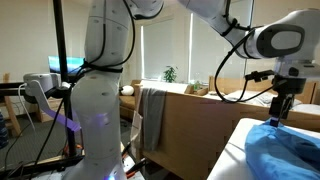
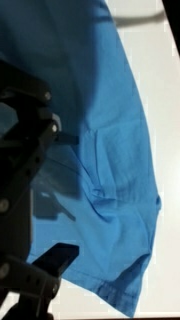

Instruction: Hang the blue shirt on the wooden object

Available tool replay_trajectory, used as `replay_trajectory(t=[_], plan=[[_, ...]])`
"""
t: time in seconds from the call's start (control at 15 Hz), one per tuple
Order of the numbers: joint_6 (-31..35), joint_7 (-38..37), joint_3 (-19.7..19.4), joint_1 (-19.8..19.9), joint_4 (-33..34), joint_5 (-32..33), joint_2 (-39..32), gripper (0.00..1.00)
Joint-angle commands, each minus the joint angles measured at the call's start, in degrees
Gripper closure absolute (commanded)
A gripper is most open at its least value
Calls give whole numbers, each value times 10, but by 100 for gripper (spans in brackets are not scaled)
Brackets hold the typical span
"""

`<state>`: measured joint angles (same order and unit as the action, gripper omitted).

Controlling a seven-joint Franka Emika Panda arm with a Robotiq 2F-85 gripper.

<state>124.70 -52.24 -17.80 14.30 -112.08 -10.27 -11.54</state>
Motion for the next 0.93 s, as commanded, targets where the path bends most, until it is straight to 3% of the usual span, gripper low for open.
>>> replay_trajectory(t=[0.0, 0.53, 0.6, 0.67, 0.87], plan=[[27, 1, 8, 7, -1, -42, -20, 0], [38, 3, 9, 7, -10, -82, -47, 0], [33, 1, 9, 6, -6, -80, -51, 25], [27, 9, 11, 6, -4, -80, -52, 27], [25, 11, 12, 4, 1, -72, -52, 47]])
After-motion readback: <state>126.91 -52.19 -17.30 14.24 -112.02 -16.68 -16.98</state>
